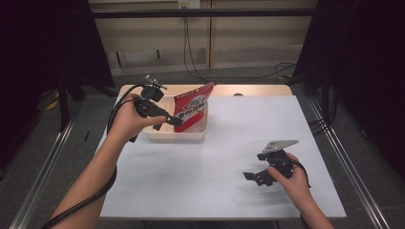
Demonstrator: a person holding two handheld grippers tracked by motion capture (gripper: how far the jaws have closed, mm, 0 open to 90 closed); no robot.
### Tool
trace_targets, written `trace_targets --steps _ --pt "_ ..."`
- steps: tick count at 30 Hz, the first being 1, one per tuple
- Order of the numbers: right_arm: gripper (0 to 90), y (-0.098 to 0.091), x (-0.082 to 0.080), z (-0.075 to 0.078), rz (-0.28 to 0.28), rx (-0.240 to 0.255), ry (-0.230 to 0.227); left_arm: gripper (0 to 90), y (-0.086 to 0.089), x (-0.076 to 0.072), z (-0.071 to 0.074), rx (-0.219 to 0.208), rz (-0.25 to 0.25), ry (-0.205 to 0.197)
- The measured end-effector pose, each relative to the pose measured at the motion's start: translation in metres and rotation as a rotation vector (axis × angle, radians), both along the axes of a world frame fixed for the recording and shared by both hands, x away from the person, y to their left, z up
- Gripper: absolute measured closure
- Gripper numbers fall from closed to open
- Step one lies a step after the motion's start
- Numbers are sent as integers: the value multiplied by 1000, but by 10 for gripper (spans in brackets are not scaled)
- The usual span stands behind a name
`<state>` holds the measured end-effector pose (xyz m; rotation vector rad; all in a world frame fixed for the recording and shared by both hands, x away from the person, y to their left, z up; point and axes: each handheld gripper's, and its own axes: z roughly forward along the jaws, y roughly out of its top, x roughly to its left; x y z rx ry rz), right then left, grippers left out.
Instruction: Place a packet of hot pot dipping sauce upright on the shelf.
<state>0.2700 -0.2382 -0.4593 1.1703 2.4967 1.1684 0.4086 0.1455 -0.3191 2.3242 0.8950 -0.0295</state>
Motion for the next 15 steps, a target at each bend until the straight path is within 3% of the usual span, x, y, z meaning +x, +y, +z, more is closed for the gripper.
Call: trace_targets --steps 1,15 --pt "38 0 0 0 2 1 -2 88 0 -2 -1 -9 18 0" --pt "38 -1 -1 2 -5 3 -4 81 13 -10 -22 -14 27 4"
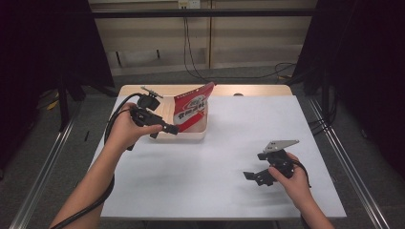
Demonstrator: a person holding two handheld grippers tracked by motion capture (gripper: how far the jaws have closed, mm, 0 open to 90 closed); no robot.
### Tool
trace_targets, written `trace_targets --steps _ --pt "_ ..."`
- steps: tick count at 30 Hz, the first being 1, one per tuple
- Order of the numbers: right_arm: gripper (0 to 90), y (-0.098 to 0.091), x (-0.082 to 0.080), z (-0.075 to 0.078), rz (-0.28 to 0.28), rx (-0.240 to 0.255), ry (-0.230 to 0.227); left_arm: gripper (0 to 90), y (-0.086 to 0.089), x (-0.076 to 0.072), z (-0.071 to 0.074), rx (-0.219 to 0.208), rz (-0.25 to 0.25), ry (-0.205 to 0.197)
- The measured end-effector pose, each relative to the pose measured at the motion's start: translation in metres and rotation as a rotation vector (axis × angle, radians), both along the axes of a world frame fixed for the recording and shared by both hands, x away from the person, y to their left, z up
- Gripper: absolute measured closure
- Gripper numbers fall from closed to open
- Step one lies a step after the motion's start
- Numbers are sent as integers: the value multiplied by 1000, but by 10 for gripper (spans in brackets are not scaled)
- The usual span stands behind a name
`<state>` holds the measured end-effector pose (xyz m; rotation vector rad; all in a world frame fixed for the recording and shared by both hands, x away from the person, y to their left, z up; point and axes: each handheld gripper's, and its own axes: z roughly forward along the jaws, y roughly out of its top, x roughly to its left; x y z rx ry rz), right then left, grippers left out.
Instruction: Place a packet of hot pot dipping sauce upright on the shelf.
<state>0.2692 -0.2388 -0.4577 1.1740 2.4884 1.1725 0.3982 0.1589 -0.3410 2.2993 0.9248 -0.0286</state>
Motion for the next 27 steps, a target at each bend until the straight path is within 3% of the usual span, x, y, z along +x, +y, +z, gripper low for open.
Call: trace_targets --steps 14,27 --pt "38 1 -1 0 -2 -5 2 80 13 -8 -24 -7 30 28" --pt "38 2 0 0 0 -6 4 73 19 -18 -47 -11 51 19"
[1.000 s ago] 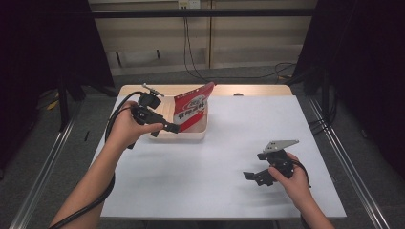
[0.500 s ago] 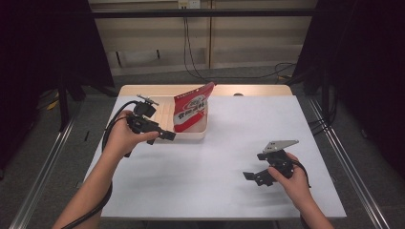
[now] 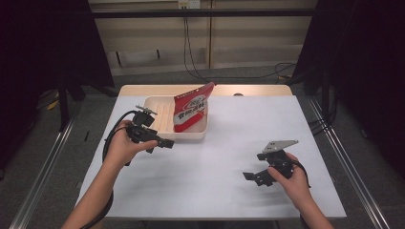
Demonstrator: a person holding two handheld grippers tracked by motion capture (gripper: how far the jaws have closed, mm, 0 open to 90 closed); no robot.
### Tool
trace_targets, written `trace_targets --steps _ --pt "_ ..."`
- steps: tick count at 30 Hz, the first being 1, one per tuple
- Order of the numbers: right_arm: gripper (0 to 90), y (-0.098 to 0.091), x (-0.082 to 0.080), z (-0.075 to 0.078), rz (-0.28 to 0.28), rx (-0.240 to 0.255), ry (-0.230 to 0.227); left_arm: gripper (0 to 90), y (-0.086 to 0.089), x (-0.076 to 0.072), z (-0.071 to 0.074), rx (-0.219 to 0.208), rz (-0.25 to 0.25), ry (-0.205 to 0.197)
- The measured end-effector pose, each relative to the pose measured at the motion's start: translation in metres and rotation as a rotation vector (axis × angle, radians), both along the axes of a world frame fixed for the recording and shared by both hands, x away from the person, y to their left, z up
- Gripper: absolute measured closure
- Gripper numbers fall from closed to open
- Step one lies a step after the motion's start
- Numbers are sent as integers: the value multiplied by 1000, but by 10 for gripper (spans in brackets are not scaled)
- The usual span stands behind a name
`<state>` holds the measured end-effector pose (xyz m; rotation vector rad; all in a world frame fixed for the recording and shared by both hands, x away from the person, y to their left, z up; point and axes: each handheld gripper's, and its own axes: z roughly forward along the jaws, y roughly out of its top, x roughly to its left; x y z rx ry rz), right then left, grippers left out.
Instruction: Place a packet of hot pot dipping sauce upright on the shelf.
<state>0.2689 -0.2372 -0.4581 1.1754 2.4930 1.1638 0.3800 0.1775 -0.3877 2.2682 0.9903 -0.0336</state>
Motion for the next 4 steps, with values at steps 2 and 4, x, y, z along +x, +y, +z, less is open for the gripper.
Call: trace_targets --steps 2,4 --pt "38 0 1 0 2 -1 -2 72 0 -2 -3 0 8 1" --pt "38 1 1 1 5 5 -9 71 0 -3 -7 -13 12 -4"
